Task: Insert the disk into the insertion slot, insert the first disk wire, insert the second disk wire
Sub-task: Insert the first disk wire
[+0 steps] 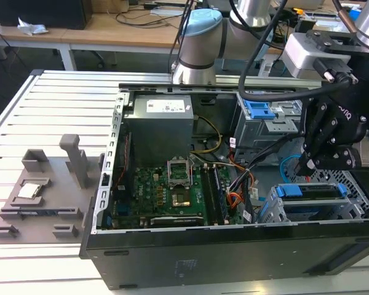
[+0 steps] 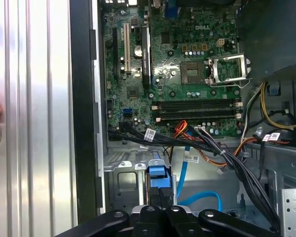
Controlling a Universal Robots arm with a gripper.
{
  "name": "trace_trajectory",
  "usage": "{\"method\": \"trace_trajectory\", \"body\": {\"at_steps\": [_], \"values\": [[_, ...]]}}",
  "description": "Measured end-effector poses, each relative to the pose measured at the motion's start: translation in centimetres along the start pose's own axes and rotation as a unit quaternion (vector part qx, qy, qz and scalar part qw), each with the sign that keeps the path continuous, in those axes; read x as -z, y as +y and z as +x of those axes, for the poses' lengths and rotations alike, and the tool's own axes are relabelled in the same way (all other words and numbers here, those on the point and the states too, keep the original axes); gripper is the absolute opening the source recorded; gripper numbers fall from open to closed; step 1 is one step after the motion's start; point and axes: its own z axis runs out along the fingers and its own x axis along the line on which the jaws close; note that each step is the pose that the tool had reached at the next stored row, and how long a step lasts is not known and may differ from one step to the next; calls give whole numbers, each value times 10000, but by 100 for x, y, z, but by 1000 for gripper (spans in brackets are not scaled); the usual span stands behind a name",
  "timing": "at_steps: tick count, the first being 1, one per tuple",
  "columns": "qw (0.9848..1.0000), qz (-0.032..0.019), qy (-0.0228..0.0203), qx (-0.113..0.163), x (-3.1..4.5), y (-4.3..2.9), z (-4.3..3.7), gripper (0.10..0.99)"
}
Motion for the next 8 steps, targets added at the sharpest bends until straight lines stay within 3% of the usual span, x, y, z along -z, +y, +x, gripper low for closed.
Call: {"method": "trace_trajectory", "body": {"at_steps": [2,3,5,8], "values": [[10000,0,-1,1,-1,-9,0,106],[10000,-3,0,0,1,-55,-1,106],[10000,-13,0,0,8,-221,-14,106],[10000,-15,1,0,12,-330,-31,106]]}}
